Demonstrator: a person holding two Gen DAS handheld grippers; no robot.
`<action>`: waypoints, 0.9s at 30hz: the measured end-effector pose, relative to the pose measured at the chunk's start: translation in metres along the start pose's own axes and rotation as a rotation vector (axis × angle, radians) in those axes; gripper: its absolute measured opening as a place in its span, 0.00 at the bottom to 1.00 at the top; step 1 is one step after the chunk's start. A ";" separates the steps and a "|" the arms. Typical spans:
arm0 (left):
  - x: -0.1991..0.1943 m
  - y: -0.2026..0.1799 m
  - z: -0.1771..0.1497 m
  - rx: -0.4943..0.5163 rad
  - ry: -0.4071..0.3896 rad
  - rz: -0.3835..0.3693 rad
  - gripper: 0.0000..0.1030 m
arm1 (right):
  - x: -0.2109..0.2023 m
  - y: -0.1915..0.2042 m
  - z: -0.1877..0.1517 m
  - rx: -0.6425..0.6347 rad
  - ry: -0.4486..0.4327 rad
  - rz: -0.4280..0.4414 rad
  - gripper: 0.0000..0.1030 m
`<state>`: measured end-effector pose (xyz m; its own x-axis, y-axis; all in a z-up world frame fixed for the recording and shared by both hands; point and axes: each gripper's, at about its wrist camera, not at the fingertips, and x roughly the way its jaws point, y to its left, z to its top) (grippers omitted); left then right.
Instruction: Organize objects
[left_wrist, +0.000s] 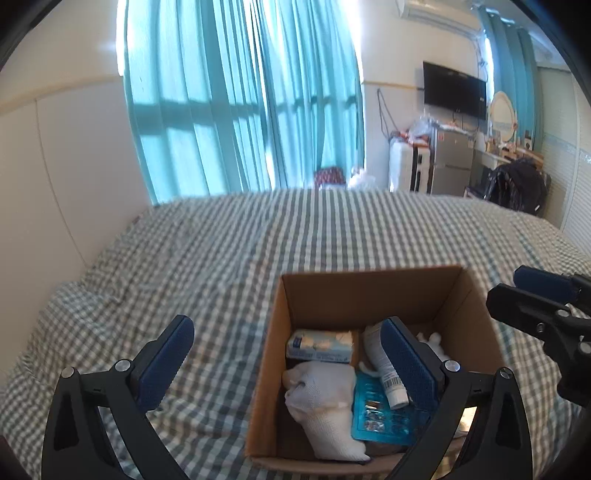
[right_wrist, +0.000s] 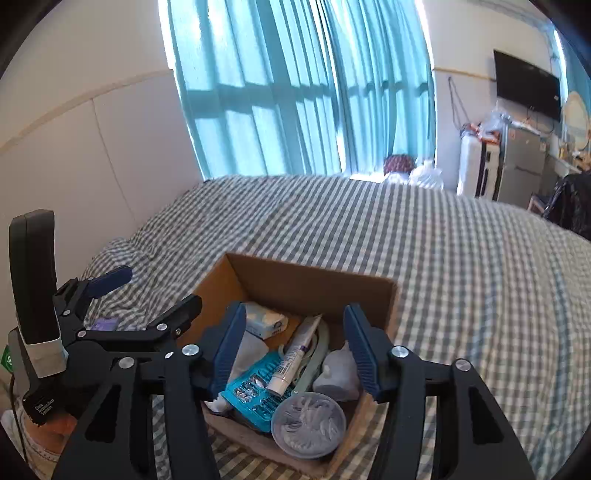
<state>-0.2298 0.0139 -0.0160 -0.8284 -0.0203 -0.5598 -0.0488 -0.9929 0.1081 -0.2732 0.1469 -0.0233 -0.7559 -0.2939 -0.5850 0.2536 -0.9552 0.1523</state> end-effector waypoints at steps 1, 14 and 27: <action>-0.006 0.001 0.003 0.002 -0.014 0.000 1.00 | -0.008 0.000 0.001 -0.001 -0.012 -0.006 0.61; -0.112 -0.005 0.025 -0.026 -0.218 -0.082 1.00 | -0.146 0.003 0.012 0.037 -0.241 -0.077 1.00; -0.167 0.003 0.003 -0.077 -0.311 -0.092 1.00 | -0.214 0.007 -0.032 0.063 -0.379 -0.207 1.00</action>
<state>-0.0934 0.0143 0.0805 -0.9536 0.0950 -0.2858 -0.0989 -0.9951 -0.0008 -0.0904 0.2046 0.0777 -0.9579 -0.0767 -0.2765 0.0455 -0.9920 0.1178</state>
